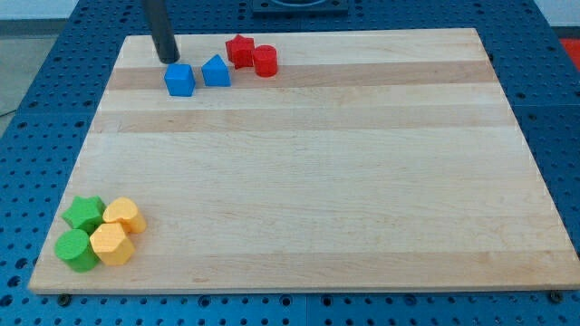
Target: Push the blue triangle closer to blue cube
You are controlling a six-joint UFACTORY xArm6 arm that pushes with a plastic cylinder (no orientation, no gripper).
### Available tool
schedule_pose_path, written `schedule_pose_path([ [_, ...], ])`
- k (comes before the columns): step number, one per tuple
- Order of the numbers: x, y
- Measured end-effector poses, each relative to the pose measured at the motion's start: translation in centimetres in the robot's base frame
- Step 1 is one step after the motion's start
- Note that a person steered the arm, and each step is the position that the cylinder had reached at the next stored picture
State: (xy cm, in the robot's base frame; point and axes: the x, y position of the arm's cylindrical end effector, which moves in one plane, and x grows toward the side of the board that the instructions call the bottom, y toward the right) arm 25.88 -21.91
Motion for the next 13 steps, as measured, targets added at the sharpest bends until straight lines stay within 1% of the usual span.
schedule_pose_path([
  [1,3.8,-0.5],
  [2,7.2,1.3],
  [3,10.1,4.4],
  [4,10.5,5.5],
  [5,11.4,5.2],
  [6,12.3,10.0],
  [7,11.7,15.8],
  [8,8.7,16.7],
  [9,4.8,16.3],
  [10,2.3,14.7],
  [11,1.9,12.1],
  [13,4.0,11.2],
])
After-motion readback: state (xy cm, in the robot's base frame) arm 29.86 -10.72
